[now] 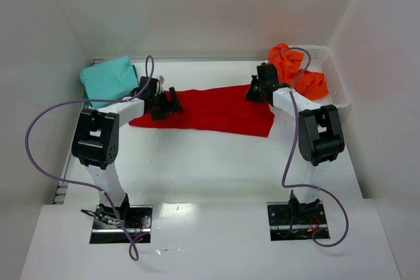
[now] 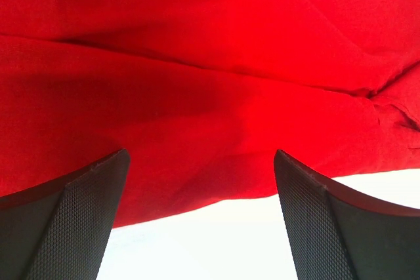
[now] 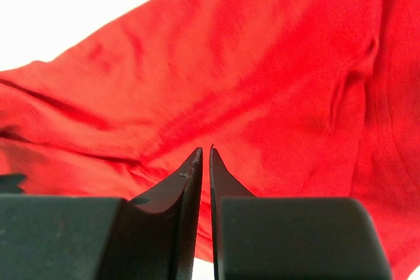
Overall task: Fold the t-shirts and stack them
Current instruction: Fold the other side of the tshirt into a rectangle
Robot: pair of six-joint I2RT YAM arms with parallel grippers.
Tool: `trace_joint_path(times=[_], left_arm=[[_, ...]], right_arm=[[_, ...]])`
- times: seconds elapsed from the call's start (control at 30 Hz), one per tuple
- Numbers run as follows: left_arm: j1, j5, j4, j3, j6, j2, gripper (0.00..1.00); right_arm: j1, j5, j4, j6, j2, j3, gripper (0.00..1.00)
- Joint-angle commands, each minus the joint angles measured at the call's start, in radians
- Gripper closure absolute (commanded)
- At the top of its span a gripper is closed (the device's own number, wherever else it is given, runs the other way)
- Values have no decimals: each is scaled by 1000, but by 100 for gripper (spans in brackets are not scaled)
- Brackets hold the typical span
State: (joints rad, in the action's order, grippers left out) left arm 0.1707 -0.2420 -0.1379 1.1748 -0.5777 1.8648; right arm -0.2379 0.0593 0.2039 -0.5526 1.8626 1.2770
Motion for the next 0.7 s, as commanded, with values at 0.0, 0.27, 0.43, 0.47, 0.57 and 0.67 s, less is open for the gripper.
trace_joint_path(times=[0.0, 0.27, 0.43, 0.47, 0.57, 0.67], left_arm=[[-2, -22, 4, 40, 27, 13, 2], [-2, -22, -17, 60, 39, 22, 2], [-2, -22, -17, 60, 39, 13, 2], [-2, -22, -17, 60, 39, 13, 2], [-2, -22, -17, 60, 39, 22, 2], [-2, -31, -17, 60, 39, 22, 2]], right_arm=[[-9, -21, 2, 11, 50, 82, 88], [-9, -27, 144, 20, 185, 323, 75], [-18, -116, 164, 20, 80, 198, 52], [-18, -116, 164, 11, 28, 173, 49], [-18, -107, 155, -19, -67, 87, 49], [-32, -107, 155, -20, -108, 24, 49]])
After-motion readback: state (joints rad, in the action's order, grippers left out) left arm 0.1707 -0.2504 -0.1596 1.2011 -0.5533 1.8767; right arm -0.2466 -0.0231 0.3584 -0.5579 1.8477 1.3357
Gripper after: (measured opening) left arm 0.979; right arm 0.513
